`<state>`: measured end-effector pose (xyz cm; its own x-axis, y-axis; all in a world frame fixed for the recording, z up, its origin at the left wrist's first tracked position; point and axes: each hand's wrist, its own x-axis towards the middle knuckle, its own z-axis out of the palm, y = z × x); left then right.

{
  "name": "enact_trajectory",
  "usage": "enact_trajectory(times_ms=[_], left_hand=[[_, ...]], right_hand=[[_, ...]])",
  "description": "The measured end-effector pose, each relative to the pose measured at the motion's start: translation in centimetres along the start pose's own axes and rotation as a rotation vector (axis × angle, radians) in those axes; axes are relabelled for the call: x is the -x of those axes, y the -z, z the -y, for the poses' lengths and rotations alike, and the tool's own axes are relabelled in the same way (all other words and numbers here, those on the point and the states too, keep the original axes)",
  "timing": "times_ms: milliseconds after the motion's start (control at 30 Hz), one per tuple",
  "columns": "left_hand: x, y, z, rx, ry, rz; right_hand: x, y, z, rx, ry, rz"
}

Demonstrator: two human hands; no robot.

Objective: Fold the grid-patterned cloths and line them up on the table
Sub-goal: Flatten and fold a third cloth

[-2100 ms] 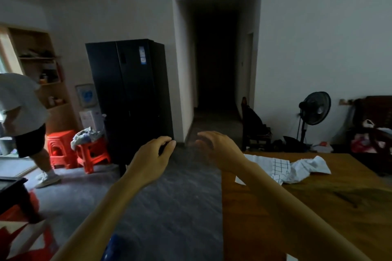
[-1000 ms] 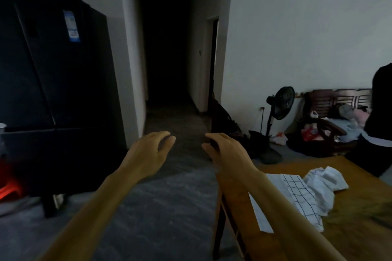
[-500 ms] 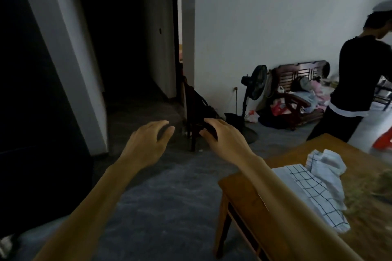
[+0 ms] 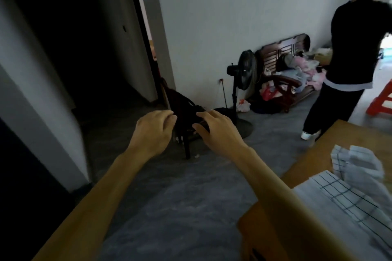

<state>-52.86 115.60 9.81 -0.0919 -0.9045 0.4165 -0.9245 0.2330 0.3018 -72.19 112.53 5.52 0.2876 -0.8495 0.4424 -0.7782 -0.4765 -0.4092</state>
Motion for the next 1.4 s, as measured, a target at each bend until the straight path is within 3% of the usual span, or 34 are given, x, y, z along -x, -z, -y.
enact_trajectory(times_ms=[367,500,633,967,1400], left_hand=[[-16.2,-12.4,5.7,0.261,-0.118,0.298],[-22.5,-17.2,6.4,0.357,-0.246,0.350],[-27.5,-21.8,5.6,0.519,-0.308,0.514],[-34.0,-31.9,-5.8,0.702,-0.715,0.761],[-34.0,-44.1,-23.7,0.657,-1.079,0.987]], right_hand=[[-9.2,-5.1,-10.6,0.079,-0.330,-0.008],[-11.5,-7.3,-14.3,0.142,-0.504,-0.115],[-12.9,-8.6,-16.0,0.199,-0.704,-0.173],[-9.7,-6.0,-22.5,0.366,-1.144,-0.369],[-2.4,-2.9,-33.9,0.248,-1.485,-0.590]])
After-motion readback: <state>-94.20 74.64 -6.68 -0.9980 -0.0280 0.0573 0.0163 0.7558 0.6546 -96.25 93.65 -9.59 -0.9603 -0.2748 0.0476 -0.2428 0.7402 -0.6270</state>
